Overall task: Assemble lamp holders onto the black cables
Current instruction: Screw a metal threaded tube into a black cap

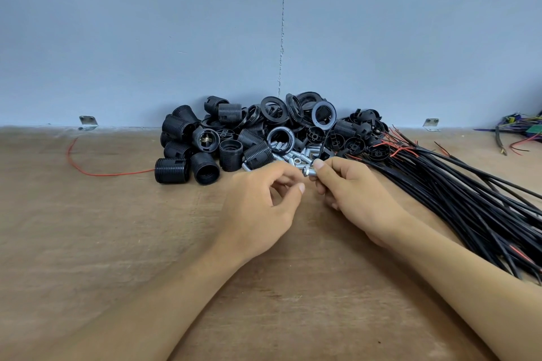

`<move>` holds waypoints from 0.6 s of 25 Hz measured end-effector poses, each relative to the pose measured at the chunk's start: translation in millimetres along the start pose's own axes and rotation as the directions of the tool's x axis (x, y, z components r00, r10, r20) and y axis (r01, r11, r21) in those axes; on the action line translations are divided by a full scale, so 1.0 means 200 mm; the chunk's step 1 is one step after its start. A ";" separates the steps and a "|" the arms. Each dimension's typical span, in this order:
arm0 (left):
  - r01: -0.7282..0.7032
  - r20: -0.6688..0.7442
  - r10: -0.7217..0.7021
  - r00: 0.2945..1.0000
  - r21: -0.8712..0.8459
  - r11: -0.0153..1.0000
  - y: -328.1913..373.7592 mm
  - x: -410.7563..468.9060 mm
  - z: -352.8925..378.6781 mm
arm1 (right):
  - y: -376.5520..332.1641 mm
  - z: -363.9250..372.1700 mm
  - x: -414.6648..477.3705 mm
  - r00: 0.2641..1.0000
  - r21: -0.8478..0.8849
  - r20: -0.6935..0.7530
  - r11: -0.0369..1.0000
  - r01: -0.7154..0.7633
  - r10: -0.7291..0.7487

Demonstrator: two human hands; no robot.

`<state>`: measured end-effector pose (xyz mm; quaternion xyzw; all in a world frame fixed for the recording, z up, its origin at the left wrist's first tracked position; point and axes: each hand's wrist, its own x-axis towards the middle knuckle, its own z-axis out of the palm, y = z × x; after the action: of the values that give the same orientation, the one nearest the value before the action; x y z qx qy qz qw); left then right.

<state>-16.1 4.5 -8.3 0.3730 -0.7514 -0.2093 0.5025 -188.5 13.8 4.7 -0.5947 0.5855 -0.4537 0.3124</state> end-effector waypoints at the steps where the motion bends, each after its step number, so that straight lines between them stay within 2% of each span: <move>1: 0.007 -0.010 -0.007 1.000 -0.011 1.000 0.00 0.00 0.00 | 0.00 0.00 0.00 1.000 -0.015 0.008 1.000 0.006 -0.006; 4: -0.002 0.041 0.001 0.999 0.005 1.000 0.01 0.01 0.00 | 0.00 0.00 0.00 0.999 -0.086 0.016 0.996 0.034 -0.033; 6: -0.041 0.026 0.041 0.999 -0.004 0.999 0.01 0.00 -0.01 | 0.00 0.00 0.00 0.999 -0.113 0.006 0.993 0.042 -0.041; 11: -0.027 -0.007 0.027 1.000 -0.004 1.000 0.01 0.00 -0.01 | 0.00 0.00 0.00 1.000 -0.072 -0.009 0.997 0.022 -0.022; 15: 0.039 0.112 -0.040 0.993 0.017 0.999 0.00 0.00 -0.01 | 0.00 0.00 0.00 0.999 -0.073 -0.003 0.997 0.035 -0.035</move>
<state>-14.0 4.6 -6.5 0.3791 -0.7724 -0.2342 0.4526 -187.9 14.1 3.8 -0.6149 0.5920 -0.4386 0.2812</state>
